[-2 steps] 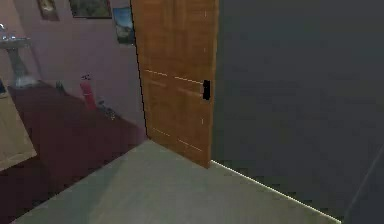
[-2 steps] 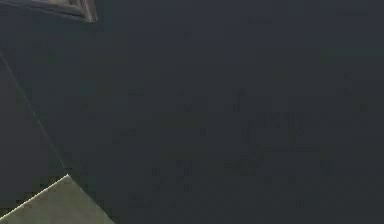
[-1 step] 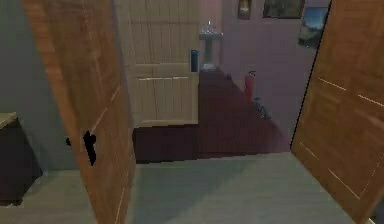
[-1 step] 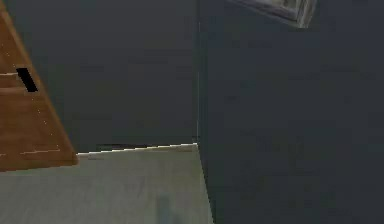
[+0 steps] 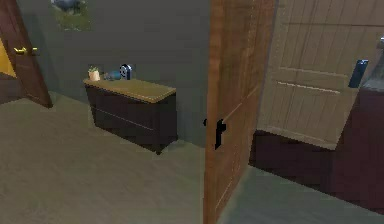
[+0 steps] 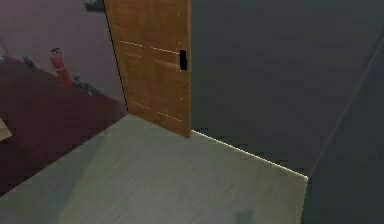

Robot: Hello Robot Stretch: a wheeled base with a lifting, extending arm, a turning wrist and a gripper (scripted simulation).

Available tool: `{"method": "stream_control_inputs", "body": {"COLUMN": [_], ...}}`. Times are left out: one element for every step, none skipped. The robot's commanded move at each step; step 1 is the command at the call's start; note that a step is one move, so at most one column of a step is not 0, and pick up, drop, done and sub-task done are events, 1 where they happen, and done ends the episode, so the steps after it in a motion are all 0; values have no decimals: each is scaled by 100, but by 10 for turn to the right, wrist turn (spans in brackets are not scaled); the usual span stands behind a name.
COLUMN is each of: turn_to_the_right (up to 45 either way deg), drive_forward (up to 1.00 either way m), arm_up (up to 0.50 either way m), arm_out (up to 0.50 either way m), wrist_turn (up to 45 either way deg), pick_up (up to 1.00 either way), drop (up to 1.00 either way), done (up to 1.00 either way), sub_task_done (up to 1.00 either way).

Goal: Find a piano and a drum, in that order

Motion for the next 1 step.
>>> {"method": "stream_control_inputs", "body": {"turn_to_the_right": [0], "drive_forward": [50], "arm_up": [0], "arm_out": [0], "wrist_turn": [0], "pick_up": [0], "drop": [0], "done": [0], "sub_task_done": [0]}}
